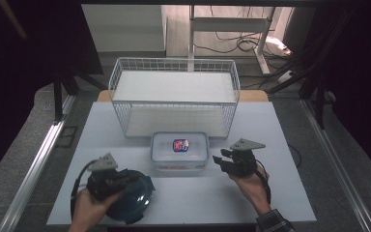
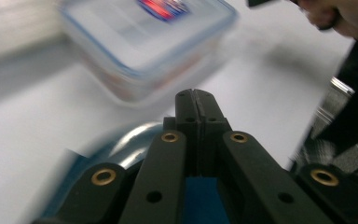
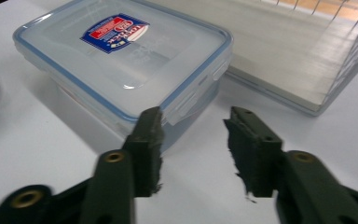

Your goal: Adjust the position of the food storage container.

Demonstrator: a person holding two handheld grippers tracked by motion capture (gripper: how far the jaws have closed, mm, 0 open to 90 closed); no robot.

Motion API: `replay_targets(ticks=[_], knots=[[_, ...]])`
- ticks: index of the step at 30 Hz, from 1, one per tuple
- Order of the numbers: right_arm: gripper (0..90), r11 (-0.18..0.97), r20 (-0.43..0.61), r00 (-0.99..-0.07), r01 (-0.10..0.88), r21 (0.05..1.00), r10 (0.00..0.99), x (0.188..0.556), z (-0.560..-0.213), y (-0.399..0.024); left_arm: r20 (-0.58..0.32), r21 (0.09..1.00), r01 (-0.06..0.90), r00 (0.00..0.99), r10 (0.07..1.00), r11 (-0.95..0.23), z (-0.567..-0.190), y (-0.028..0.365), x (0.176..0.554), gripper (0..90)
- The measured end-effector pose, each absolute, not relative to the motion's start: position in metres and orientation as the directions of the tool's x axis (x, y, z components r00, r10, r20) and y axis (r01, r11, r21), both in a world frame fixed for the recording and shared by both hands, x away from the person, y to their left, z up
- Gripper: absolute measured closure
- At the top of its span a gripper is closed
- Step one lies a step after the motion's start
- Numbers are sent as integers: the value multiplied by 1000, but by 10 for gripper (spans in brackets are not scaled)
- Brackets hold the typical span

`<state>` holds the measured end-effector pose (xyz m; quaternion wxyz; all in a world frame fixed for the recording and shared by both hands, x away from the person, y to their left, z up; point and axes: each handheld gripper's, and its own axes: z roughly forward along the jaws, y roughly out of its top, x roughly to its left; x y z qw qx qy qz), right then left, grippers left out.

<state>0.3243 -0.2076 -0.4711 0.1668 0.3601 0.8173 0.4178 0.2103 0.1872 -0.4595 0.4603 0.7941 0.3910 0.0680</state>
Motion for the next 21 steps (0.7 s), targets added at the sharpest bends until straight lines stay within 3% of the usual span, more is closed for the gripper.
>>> replay_targets(ticks=[2, 6, 11, 13, 21], knots=[[502, 391, 24, -684, 445, 806, 729, 322, -471, -208, -266, 785, 559, 692, 671, -265, -465, 181, 200, 900], [445, 410, -9, -684, 426, 807, 729, 315, -474, -207, -209, 761, 551, 707, 675, -342, -479, 158, 174, 900], [436, 415, -17, -680, 427, 803, 733, 315, -476, -208, -230, 733, 579, 706, 670, -359, -491, 148, 166, 900], [433, 424, -25, -679, 428, 798, 734, 315, -477, -208, -185, 725, 573, 698, 692, -383, -494, 142, 161, 900], [434, 443, -40, -678, 433, 785, 734, 316, -481, -209, -153, 724, 564, 692, 705, -397, -493, 153, 163, 900]])
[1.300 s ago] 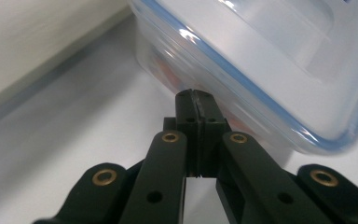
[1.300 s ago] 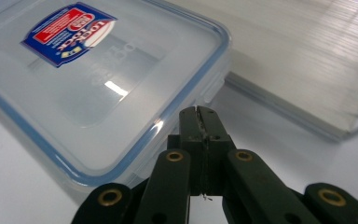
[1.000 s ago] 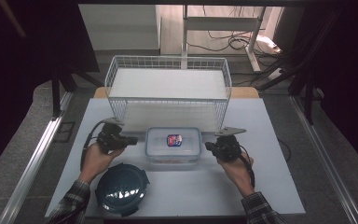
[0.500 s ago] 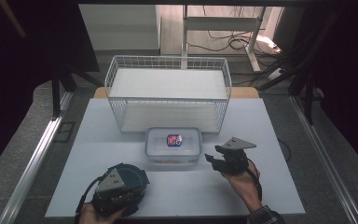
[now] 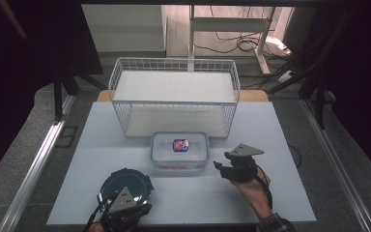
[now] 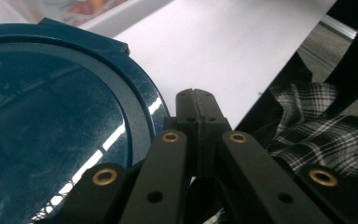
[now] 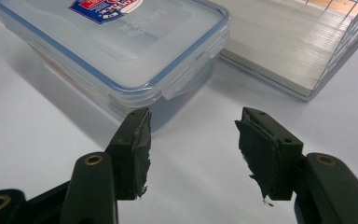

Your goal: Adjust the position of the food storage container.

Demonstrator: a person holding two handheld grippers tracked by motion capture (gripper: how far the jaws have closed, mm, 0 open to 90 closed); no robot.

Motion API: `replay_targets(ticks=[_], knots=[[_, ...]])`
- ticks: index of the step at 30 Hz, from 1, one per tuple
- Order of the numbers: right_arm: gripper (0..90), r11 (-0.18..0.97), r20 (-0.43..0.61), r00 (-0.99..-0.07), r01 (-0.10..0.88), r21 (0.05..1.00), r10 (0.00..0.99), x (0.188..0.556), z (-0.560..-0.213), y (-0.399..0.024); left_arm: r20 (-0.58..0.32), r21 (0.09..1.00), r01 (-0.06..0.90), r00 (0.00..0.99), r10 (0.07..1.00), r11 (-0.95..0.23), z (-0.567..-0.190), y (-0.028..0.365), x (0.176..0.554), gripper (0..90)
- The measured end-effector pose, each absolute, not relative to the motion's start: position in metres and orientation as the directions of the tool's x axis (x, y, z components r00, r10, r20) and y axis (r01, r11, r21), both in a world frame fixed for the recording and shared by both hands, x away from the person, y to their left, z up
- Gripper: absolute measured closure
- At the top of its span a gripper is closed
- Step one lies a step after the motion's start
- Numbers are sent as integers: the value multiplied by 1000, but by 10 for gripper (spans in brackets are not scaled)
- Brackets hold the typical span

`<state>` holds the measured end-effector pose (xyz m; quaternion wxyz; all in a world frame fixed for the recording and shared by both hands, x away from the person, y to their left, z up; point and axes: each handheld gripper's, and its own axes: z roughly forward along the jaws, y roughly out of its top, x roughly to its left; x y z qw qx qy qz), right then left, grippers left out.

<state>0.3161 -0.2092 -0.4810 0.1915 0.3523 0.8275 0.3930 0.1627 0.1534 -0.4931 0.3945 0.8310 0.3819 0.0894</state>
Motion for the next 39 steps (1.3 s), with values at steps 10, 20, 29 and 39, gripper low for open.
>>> replay_targets(ticks=[10, 20, 29, 39], knots=[[437, 455, -43, -681, 439, 775, 731, 318, -484, -208, -141, 725, 592, 627, 766, -351, -496, 196, 193, 900], [447, 450, -38, -678, 444, 775, 734, 320, -485, -211, -110, 730, 587, 606, 788, -350, -497, 228, 223, 900], [451, 445, -31, -673, 452, 773, 739, 322, -485, -212, -108, 737, 605, 545, 831, -301, -499, 258, 251, 900], [645, 429, -9, -661, 477, 767, 751, 339, -487, -211, -26, 759, 575, 495, 869, -305, -483, 227, 269, 900]])
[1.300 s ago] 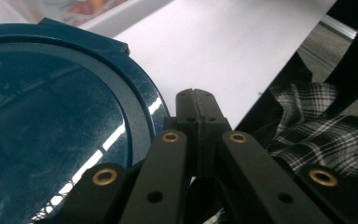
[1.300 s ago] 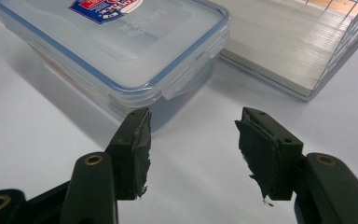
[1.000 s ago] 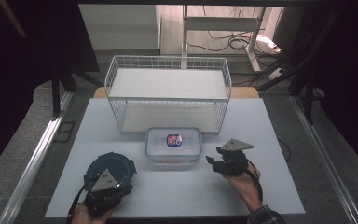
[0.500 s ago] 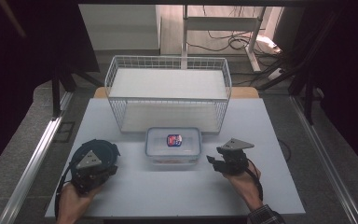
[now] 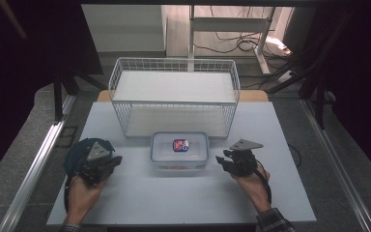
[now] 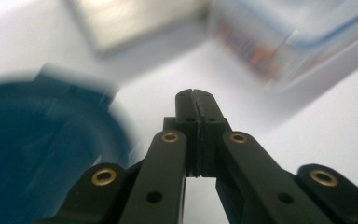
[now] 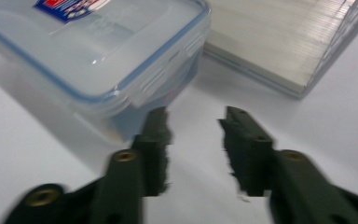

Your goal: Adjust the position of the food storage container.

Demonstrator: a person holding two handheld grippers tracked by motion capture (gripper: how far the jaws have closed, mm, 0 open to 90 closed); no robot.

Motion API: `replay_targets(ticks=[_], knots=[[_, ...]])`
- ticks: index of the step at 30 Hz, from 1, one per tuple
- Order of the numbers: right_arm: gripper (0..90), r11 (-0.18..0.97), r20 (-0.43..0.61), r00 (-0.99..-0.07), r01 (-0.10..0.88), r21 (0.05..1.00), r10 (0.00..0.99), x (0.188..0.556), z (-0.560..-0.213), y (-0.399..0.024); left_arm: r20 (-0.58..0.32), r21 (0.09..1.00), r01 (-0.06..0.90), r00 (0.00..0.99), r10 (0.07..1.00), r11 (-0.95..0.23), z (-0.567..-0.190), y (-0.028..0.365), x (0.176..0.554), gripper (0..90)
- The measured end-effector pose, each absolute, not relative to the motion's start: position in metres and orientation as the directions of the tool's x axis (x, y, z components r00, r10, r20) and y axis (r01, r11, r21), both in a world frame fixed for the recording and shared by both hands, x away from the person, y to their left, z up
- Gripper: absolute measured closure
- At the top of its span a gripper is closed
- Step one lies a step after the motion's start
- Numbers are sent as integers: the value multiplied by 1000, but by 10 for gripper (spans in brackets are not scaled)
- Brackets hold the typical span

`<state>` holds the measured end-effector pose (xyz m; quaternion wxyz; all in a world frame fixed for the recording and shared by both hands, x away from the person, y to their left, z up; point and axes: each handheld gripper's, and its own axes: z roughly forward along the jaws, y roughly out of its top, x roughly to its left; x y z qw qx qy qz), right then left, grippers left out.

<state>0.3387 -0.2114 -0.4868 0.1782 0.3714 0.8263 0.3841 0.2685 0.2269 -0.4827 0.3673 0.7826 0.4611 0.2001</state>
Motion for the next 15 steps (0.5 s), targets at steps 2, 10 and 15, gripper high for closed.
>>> replay_targets(ticks=[2, 10, 15], knots=[[686, 426, -4, -659, 481, 767, 752, 342, -487, -210, -36, 758, 576, 505, 862, -306, -481, 212, 281, 900], [817, 430, 36, -664, 524, 735, 747, 374, -500, -190, -57, 661, 671, 491, 869, -336, -516, 159, 344, 900], [859, 455, 12, -670, 517, 725, 743, 376, -501, -181, -145, 668, 684, 505, 851, -292, -521, 162, 346, 900]])
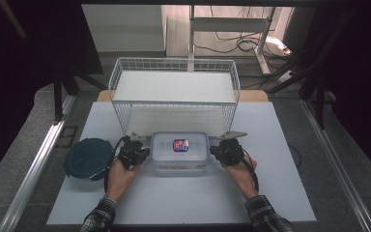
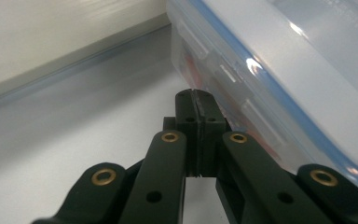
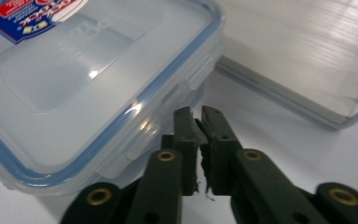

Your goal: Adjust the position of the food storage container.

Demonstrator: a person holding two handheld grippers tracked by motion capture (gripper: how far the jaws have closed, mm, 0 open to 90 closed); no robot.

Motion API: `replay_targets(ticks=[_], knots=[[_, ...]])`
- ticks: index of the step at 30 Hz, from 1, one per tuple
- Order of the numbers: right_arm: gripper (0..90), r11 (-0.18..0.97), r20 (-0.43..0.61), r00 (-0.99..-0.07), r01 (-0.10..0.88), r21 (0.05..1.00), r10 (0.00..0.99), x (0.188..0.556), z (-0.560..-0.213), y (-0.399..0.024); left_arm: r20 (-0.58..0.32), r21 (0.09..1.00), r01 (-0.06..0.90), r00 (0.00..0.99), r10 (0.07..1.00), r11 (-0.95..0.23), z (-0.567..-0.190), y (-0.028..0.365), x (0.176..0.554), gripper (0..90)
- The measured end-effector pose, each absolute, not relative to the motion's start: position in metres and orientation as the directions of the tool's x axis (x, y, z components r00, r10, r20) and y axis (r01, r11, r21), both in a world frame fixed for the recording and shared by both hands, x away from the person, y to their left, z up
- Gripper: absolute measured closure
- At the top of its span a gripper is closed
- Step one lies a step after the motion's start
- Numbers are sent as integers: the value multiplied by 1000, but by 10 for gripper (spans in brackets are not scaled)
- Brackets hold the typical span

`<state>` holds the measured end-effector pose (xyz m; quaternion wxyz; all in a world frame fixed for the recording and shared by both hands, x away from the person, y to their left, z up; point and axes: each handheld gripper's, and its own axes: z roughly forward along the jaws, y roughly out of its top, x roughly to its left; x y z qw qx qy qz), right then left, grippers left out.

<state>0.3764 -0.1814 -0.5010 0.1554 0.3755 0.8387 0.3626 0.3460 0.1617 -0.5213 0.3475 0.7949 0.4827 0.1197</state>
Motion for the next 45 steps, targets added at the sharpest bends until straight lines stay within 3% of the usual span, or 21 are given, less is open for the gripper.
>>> replay_targets(ticks=[3, 5, 14, 18, 20, 24, 28, 30, 45], knots=[[888, 463, 15, -670, 530, 711, 743, 373, -500, -179, -186, 654, 694, 535, 824, -302, -523, 161, 340, 900], [891, 476, -1, -669, 528, 703, 744, 368, -499, -176, -135, 657, 679, 532, 836, -327, -522, 157, 333, 900], [891, 508, -15, -687, 521, 686, 726, 350, -497, -177, -169, 665, 680, 540, 824, -309, -517, 160, 320, 900], [870, 483, 31, -686, 543, 687, 727, 354, -496, -179, -139, 661, 692, 494, 858, -290, -518, 165, 331, 900], [860, 458, 24, -665, 540, 706, 747, 362, -494, -182, -212, 698, 683, 486, 848, -217, -518, 171, 344, 900], [859, 418, 54, -656, 541, 730, 753, 375, -493, -182, -185, 707, 668, 489, 853, -230, -517, 167, 355, 900], [891, 444, 56, -665, 556, 703, 745, 382, -500, -178, -223, 703, 681, 483, 847, -204, -521, 168, 357, 900], [893, 475, 13, -670, 540, 695, 742, 379, -498, -175, -219, 692, 689, 485, 847, -216, -519, 166, 351, 900], [894, 538, -30, -694, 531, 655, 720, 331, -494, -180, -218, 665, 707, 492, 843, -241, -515, 157, 299, 900]])
